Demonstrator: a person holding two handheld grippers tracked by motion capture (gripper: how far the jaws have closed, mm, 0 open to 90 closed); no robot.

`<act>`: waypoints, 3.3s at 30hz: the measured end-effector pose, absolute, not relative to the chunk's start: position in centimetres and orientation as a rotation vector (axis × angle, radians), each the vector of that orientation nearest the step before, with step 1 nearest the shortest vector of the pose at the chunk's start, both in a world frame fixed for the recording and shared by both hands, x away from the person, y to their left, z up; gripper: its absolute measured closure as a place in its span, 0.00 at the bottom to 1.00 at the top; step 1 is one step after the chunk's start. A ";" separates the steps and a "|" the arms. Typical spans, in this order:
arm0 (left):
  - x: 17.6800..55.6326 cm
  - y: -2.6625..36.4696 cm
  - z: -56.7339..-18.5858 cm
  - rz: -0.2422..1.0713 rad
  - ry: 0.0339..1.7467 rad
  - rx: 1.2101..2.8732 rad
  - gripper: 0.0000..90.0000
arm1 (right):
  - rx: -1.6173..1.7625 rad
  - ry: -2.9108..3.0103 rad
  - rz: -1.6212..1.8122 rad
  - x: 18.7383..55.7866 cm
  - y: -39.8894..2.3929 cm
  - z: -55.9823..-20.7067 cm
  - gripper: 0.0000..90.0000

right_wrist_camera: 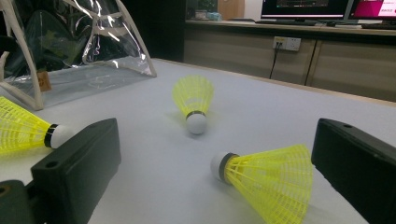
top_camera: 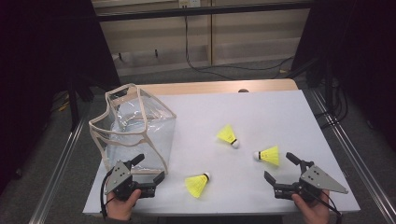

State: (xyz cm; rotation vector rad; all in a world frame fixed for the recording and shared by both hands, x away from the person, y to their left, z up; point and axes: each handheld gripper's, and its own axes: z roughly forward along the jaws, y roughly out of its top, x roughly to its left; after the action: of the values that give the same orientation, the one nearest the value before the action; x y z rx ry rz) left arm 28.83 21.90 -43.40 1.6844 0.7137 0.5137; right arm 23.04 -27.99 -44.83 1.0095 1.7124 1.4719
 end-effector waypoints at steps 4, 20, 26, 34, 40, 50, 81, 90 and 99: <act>28.9 21.7 -43.4 0.506 0.712 1.685 0.03 | 1.009 1.712 1.471 23.0 -28.0 -44.8 0.01; 28.9 21.3 -43.4 0.494 0.713 1.685 0.03 | 1.007 1.715 1.480 22.9 -28.1 -44.8 0.01; 29.0 21.2 -43.4 0.486 0.706 1.693 0.03 | 1.002 1.711 1.479 22.9 -28.1 -44.7 0.01; 28.9 20.7 -43.3 0.479 0.689 1.704 0.03 | 1.004 1.714 1.478 22.8 -28.1 -44.7 0.01; 28.8 20.4 -43.1 0.466 0.690 1.696 0.03 | 0.996 1.717 1.479 22.8 -28.0 -44.7 0.02; 28.5 19.6 -42.6 0.435 0.653 1.720 0.03 | 0.995 1.716 1.482 22.8 -28.0 -44.6 0.02; 28.1 17.3 -42.9 0.304 0.588 1.818 0.03 | 0.991 1.729 1.490 22.7 -27.9 -44.6 0.02; 28.2 16.8 -43.0 0.253 0.601 1.828 0.03 | 0.991 1.733 1.488 22.6 -27.9 -44.7 0.02; 28.7 16.3 -43.2 0.224 0.642 1.861 0.02 | 0.985 1.732 1.488 22.6 -27.9 -44.6 0.02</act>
State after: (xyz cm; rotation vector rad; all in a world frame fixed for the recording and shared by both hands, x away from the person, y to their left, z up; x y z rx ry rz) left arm 28.65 16.30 -43.23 1.8612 0.6416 0.2240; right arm 22.58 -27.93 -44.63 0.9845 1.7324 1.4878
